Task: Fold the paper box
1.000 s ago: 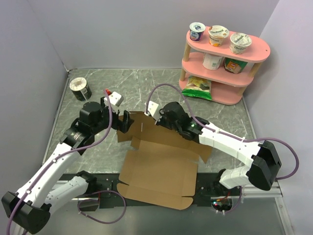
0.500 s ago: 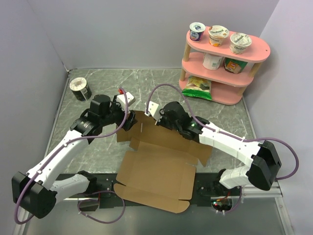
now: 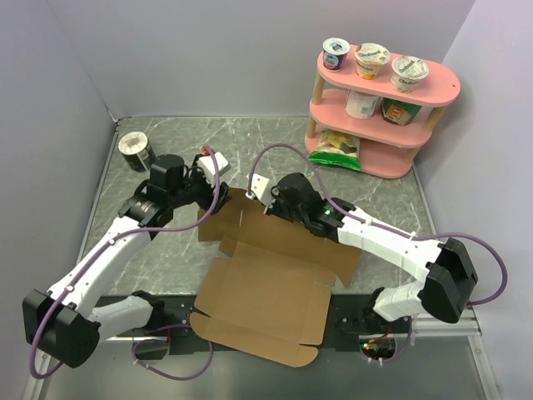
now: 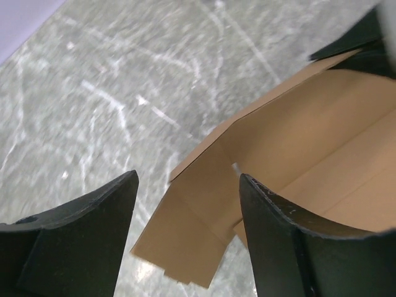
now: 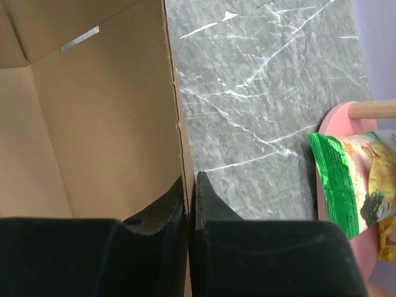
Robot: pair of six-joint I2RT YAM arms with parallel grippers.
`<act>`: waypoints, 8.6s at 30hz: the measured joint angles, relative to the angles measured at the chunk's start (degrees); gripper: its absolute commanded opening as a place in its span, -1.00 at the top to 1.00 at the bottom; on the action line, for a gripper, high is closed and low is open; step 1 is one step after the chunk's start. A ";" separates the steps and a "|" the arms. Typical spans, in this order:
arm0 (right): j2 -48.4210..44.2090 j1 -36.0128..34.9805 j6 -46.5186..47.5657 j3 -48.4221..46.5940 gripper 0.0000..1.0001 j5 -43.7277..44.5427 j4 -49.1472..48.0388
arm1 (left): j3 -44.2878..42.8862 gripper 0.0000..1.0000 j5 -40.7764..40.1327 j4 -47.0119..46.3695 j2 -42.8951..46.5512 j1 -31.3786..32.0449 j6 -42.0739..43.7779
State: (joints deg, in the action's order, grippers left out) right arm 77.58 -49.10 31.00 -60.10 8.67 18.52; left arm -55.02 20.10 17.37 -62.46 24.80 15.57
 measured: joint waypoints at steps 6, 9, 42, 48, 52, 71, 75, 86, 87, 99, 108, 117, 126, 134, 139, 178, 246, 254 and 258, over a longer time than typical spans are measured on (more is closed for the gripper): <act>0.24 0.55 0.46 -0.02 0.78 -0.33 0.04 | -1.03 -0.72 4.04 0.09 -2.67 0.02 1.84; 0.24 0.76 0.46 -0.02 0.78 -0.63 0.13 | -2.12 -0.75 4.02 0.35 -4.13 0.02 2.86; 0.68 2.01 0.44 -0.02 0.83 0.37 0.20 | -5.07 0.51 4.85 -3.37 -11.65 0.13 2.54; 0.68 2.12 0.37 0.15 0.83 1.42 0.09 | -5.05 0.68 3.67 -4.37 -12.09 1.51 2.56; 0.68 2.12 0.17 0.33 0.83 2.43 -0.20 | -5.05 0.74 2.03 -4.87 -12.17 2.56 2.01; 0.63 2.12 -0.09 3.61 0.85 8.76 -7.48 | -5.09 0.75 -10.01 -7.98 -13.57 8.31 -8.33; 0.52 2.12 -0.44 4.04 0.84 9.49 -8.63 | -5.09 0.11 -11.04 -8.52 -13.57 8.41 -9.84; -0.17 2.12 -0.24 4.44 0.86 7.93 -10.97 | -2.84 -0.80 -16.81 -9.05 -12.41 7.98 -11.34; -0.26 2.14 -0.02 4.63 0.86 7.34 -11.28 | -2.49 -0.79 -16.79 -9.25 -12.28 7.39 -11.26; -4.68 7.69 0.17 5.29 0.91 -1.66 -11.91 | 1.70 -0.82 -16.50 -8.52 -11.39 -1.38 -10.80; -4.68 8.07 0.02 5.29 0.92 -4.48 -11.76 | 1.88 -0.70 -12.28 -9.92 -13.05 -8.26 -15.30; -5.09 8.17 -0.63 5.29 0.92 -5.38 -11.63 | 0.81 -0.70 -6.78 -9.27 -20.26 -10.21 -18.05; -5.60 8.26 -1.31 5.29 0.92 -5.77 -11.26 | -1.18 -0.68 -3.52 -8.52 -23.87 -11.52 -19.67; -5.73 8.26 -1.33 5.27 0.96 -5.33 -11.02 | -1.33 -0.80 -2.97 -7.82 -23.87 -12.09 -19.80; -5.01 8.26 -1.27 4.87 0.96 -4.85 -10.91 | 0.81 -0.85 -4.09 -8.28 -15.65 -12.11 -19.17; -2.01 7.45 0.13 2.67 0.95 -2.40 -9.07 | -4.33 -0.79 -15.54 -18.05 -11.93 4.11 -12.70; 4.28 -8.85 28.52 13.09 1.00 19.82 -37.31 | 33.94 -0.97 -12.48 -49.40 10.84 -29.11 -48.46; 4.20 -8.90 28.72 13.66 1.00 20.15 -38.42 | 20.98 -0.88 -8.48 -52.26 -9.07 -30.23 -48.63; 4.20 -8.90 28.68 13.66 1.00 20.13 -38.45 | 20.17 -0.86 -5.22 -53.44 -18.08 -29.29 -48.24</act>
State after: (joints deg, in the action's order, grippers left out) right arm 81.78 -58.00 59.68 -46.44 28.80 -19.92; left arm -34.85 14.87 -36.07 -80.53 -4.49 -32.67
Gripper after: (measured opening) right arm 0.054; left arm 0.938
